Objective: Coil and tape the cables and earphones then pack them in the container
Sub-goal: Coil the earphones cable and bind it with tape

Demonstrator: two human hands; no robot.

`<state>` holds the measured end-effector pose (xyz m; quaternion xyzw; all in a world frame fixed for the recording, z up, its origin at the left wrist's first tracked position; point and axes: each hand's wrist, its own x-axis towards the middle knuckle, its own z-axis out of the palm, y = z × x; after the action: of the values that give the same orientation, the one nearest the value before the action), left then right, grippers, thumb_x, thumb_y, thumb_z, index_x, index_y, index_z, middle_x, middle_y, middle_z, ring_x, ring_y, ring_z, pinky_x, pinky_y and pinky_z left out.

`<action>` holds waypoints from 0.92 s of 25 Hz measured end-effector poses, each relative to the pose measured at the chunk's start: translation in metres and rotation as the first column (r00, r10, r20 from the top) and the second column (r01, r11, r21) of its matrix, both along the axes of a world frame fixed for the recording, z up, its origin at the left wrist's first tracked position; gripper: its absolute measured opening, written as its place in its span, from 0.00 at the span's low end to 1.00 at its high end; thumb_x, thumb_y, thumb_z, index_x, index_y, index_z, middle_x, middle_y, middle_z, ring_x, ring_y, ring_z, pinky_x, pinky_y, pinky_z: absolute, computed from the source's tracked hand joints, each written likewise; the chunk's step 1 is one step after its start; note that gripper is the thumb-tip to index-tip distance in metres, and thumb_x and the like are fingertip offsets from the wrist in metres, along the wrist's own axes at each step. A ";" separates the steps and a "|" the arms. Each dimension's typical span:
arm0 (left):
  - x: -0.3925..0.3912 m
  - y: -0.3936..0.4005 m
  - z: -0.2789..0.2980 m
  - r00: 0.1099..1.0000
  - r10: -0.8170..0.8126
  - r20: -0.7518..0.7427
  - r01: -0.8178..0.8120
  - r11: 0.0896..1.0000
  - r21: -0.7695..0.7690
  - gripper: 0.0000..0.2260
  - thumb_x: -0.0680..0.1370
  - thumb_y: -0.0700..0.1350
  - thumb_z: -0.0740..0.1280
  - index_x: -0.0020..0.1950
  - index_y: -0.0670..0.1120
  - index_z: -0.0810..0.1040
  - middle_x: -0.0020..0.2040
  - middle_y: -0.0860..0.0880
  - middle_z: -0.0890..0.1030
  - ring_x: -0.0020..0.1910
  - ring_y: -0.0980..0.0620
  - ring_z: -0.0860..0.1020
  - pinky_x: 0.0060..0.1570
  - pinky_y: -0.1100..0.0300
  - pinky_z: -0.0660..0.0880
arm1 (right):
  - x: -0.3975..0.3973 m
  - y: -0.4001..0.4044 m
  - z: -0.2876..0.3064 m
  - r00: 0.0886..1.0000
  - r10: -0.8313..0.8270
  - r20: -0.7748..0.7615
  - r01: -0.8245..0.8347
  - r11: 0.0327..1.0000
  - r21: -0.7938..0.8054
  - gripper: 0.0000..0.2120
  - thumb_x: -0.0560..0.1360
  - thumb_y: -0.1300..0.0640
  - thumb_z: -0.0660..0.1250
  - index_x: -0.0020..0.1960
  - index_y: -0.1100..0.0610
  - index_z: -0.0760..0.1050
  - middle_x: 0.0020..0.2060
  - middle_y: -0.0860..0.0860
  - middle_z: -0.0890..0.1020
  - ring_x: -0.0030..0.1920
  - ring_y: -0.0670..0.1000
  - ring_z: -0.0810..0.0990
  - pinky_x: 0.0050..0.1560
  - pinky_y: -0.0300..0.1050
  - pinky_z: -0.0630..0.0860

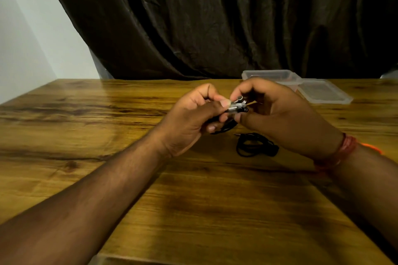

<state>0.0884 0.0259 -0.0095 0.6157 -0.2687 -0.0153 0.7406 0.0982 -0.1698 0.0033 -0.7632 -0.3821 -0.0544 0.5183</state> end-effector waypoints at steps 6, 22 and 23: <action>0.002 -0.002 -0.003 1.000 0.008 0.012 -0.008 0.999 0.044 0.11 0.76 0.40 0.65 0.38 0.55 0.77 0.31 0.52 0.77 0.28 0.58 0.70 0.26 0.69 0.67 | 0.003 0.000 -0.001 0.998 0.061 -0.017 -0.060 0.997 0.048 0.11 0.74 0.67 0.66 0.54 0.55 0.74 0.47 0.56 0.80 0.48 0.62 0.80 0.49 0.59 0.77; 0.006 -0.001 -0.006 0.992 0.070 0.109 -0.083 0.990 0.114 0.02 0.79 0.42 0.63 0.46 0.48 0.72 0.33 0.52 0.78 0.29 0.59 0.70 0.29 0.69 0.67 | 0.004 -0.001 -0.002 0.973 0.028 0.227 -0.008 0.996 -0.090 0.09 0.75 0.72 0.65 0.47 0.61 0.80 0.45 0.50 0.79 0.49 0.50 0.80 0.51 0.43 0.77; 0.006 -0.001 -0.006 0.992 0.072 0.104 -0.084 0.990 0.115 0.02 0.79 0.42 0.63 0.47 0.48 0.72 0.34 0.52 0.77 0.29 0.60 0.70 0.29 0.69 0.67 | 0.004 -0.001 -0.002 0.964 0.011 0.265 0.020 0.993 -0.114 0.08 0.75 0.70 0.66 0.48 0.60 0.80 0.45 0.51 0.78 0.49 0.51 0.79 0.51 0.43 0.77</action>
<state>0.0942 0.0248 -0.0151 0.6689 -0.2797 0.0286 0.6882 0.1024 -0.1712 0.0016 -0.7787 -0.4488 -0.1351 0.4170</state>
